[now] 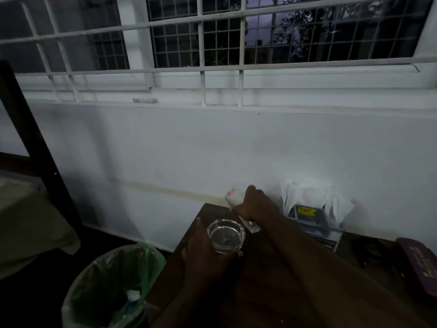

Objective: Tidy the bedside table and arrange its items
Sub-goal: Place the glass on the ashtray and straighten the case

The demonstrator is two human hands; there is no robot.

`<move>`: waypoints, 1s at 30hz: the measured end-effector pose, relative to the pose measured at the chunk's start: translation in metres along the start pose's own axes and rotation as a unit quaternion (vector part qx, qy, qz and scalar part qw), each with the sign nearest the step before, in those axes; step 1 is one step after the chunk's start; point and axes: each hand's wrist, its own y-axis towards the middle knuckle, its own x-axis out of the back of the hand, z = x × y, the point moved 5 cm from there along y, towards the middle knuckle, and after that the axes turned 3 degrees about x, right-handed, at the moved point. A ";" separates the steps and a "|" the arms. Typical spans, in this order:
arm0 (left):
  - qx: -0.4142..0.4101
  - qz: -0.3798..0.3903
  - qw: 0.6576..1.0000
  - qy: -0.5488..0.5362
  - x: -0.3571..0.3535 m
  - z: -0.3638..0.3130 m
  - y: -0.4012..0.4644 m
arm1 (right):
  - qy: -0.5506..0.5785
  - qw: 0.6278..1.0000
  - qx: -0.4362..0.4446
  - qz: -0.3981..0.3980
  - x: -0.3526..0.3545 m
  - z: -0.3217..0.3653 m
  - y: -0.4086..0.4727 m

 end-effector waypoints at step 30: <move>0.054 -0.054 0.993 0.084 -0.033 -0.020 0.049 | 0.253 0.952 0.029 -0.168 -0.016 -0.008 -0.010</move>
